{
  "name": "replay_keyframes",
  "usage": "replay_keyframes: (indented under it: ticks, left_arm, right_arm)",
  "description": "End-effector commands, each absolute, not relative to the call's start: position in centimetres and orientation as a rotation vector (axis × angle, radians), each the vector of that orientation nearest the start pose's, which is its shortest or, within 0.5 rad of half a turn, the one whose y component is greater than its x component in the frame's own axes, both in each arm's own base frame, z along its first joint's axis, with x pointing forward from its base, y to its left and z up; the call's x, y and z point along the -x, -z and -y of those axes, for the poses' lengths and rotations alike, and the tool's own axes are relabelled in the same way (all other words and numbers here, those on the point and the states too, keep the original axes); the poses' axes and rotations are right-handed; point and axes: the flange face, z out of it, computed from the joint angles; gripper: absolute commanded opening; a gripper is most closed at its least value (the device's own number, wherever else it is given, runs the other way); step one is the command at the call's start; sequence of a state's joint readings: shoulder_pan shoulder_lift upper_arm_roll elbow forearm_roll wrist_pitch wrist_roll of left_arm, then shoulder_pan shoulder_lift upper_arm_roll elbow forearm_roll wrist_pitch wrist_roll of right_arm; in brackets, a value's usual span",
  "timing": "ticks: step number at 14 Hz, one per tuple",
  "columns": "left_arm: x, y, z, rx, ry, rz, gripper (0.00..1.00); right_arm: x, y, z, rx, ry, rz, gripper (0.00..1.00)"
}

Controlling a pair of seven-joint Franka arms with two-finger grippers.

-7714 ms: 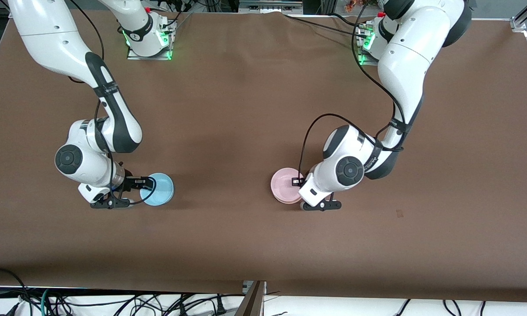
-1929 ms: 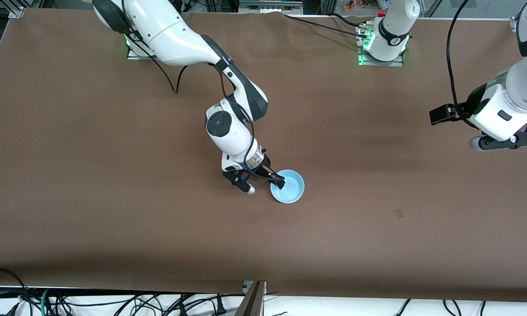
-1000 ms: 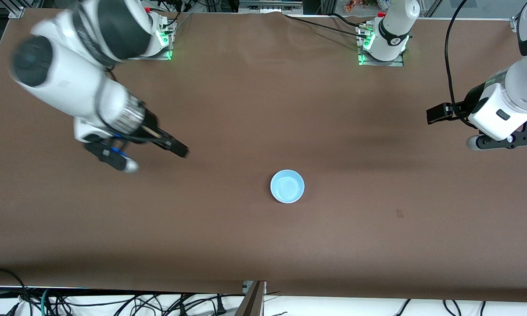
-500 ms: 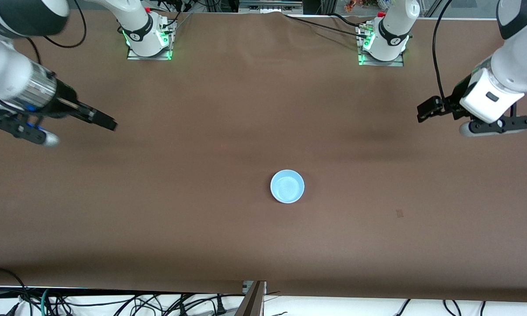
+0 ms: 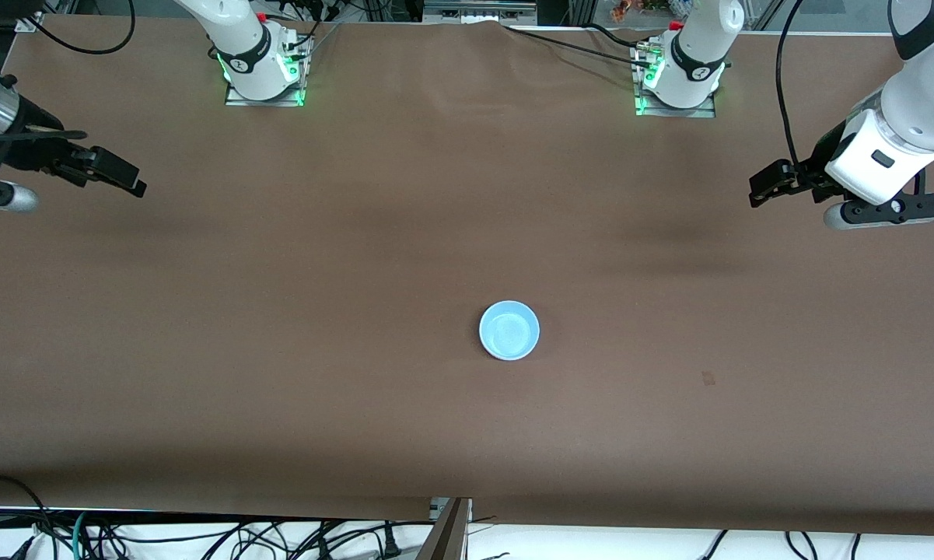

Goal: Stack pink and blue bowls on white bowl

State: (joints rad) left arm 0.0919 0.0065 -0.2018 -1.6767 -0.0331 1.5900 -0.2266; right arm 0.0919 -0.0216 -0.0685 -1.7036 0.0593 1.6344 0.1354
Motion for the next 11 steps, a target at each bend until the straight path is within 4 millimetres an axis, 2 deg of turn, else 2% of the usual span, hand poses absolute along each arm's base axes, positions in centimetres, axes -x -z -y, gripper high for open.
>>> replay_keyframes:
  ticks: [1, 11]
  left_arm:
    - [-54.31, -57.72, 6.32, 3.17, -0.142, 0.157, 1.0]
    - [-54.22, -57.79, 6.38, 3.167, -0.151, 0.153, 1.0]
  right_arm:
    - [-54.89, -57.6, 0.1, 3.093, -0.064, -0.026, 1.0]
    - [-54.27, -58.07, 0.36, 3.091, -0.1, 0.024, 0.99]
